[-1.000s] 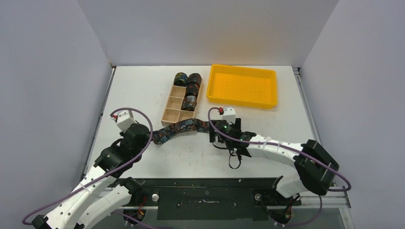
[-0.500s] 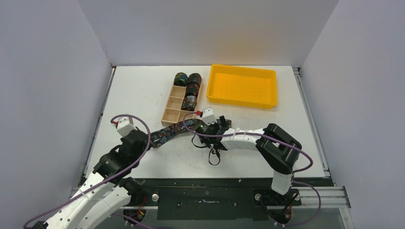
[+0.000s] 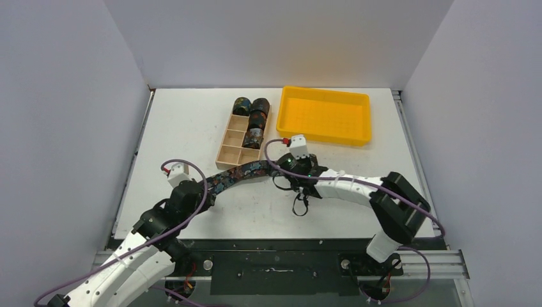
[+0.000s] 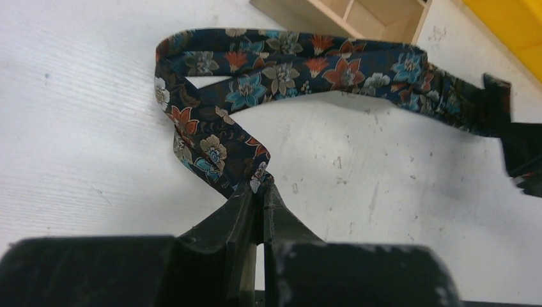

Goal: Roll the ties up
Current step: Flatten out the tie at the center of the board.

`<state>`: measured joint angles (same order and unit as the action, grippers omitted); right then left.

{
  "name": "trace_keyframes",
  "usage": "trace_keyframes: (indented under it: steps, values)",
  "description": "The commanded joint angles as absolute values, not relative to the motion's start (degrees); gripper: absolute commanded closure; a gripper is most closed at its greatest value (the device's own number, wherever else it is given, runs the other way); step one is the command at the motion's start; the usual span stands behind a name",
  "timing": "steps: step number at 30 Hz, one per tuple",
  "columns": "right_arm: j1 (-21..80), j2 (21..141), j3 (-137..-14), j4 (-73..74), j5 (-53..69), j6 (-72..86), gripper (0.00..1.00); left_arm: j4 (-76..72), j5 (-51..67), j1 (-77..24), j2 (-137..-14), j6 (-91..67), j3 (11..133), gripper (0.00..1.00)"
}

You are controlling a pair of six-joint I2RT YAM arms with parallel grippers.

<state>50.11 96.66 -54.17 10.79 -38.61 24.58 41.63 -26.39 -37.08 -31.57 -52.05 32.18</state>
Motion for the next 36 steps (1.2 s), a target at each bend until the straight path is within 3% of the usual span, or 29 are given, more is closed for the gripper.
trace_keyframes:
  steps: [1,13,19,25,26,31,33,36]
  values:
    - [45.1,85.0,-49.4,11.7,-35.0,27.1,0.94,36.3,-19.4,-38.1,-30.9,-52.7,29.9,1.0]
    - [22.4,62.5,-36.3,13.2,-16.3,34.8,0.95,27.2,-19.4,-52.5,-37.0,-52.0,31.3,1.0]
    - [4.2,55.1,-31.1,14.1,-6.4,37.2,0.95,23.0,-21.4,-62.1,-43.3,-51.8,33.9,1.0]
    - [-2.3,51.0,-27.3,11.9,-8.3,42.1,0.95,22.2,-22.7,-63.8,-45.2,-54.2,32.8,1.0]
    - [-2.6,50.6,-27.6,11.8,-8.3,42.1,0.93,23.3,-23.9,-63.8,-44.8,-54.6,32.4,1.0]
    - [-1.6,50.4,-31.9,15.0,-11.1,40.5,0.43,33.8,-34.6,-63.6,-41.2,-58.4,31.5,1.0]
    - [1.1,49.4,-33.0,15.9,-13.8,40.5,0.34,36.2,-37.3,-63.2,-39.8,-59.8,31.0,1.0]
    - [8.3,46.7,-34.5,16.5,-18.4,40.2,0.29,37.3,-39.2,-62.2,-38.5,-60.7,30.0,1.0]
